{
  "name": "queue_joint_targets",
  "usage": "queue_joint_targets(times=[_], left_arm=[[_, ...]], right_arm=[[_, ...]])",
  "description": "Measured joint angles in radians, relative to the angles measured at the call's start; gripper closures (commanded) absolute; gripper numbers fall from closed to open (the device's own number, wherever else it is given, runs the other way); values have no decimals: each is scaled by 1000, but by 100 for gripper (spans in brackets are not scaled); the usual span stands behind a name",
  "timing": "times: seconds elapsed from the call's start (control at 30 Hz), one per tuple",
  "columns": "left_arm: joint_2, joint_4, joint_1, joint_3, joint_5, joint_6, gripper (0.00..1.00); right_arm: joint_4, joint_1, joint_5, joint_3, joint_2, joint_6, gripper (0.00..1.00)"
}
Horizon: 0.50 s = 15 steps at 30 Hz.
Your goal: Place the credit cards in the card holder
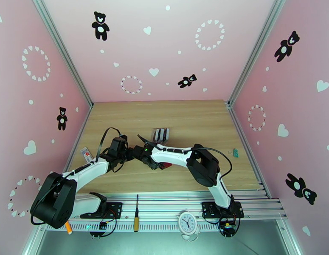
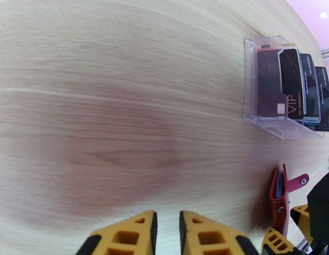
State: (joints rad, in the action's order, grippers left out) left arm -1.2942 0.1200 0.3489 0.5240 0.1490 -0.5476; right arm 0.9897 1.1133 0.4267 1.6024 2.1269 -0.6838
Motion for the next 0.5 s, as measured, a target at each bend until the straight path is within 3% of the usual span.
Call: queue_joint_targets(times=[0.23,0.5], left_arm=[[-53,-42,0,0,85,-1,71],[-128,-121,27,0,213,-7,65]], right_arm=[[-39,-9,-56,-6,-17,14,48],[-135,-105,-136,-157,-217,34,49]])
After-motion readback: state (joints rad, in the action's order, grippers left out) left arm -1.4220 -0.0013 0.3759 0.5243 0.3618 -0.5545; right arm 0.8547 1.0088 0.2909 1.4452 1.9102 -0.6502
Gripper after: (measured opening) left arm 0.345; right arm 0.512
